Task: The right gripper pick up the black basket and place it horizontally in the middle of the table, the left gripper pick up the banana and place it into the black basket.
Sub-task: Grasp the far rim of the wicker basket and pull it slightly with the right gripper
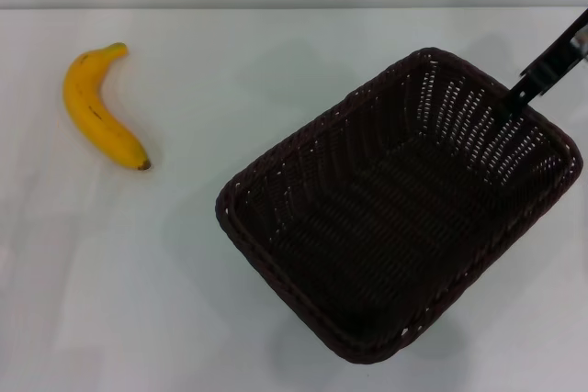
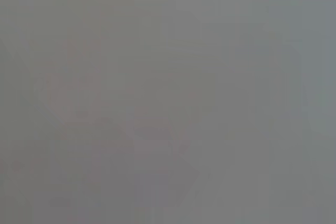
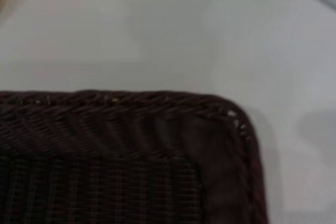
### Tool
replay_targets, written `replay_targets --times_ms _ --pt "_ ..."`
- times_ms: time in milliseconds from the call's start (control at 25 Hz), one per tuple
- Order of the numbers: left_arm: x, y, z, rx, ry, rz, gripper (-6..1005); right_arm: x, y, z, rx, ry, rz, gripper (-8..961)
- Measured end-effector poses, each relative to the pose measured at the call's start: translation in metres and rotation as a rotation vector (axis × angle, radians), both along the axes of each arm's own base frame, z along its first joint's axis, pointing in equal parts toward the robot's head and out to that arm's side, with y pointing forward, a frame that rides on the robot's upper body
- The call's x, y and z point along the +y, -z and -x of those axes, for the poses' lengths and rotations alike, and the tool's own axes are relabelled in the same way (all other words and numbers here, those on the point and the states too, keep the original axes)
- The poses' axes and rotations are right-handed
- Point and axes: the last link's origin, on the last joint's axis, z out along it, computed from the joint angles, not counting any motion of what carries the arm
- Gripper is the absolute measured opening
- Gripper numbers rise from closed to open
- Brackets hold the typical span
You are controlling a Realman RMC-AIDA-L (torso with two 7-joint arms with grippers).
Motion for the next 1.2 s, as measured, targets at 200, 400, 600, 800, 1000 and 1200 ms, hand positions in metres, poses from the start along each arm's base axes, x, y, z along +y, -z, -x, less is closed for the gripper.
replay_targets --times_ms 200,400,600,800,1000,1200 --pt "0.001 0.0 0.0 -0.001 0.002 0.002 888 0.006 0.022 0.001 -0.064 0.003 0.001 663" --pt "0.003 0.003 -0.001 -0.006 0.001 0.008 888 0.01 0.041 0.003 -0.101 -0.009 0.027 650" --pt "0.003 0.003 -0.001 -0.005 -0.002 0.009 889 0.012 0.058 0.0 -0.168 -0.022 0.071 637" --pt "0.003 0.002 0.0 -0.003 -0.004 0.01 889 0.014 0.065 0.0 -0.231 -0.069 0.084 624" --pt "0.003 0.002 0.0 -0.002 -0.005 0.009 889 0.014 0.067 0.0 -0.253 -0.082 0.085 611" --pt "0.005 0.001 -0.001 -0.001 -0.001 0.008 889 0.016 0.066 0.001 -0.242 -0.09 0.064 525"
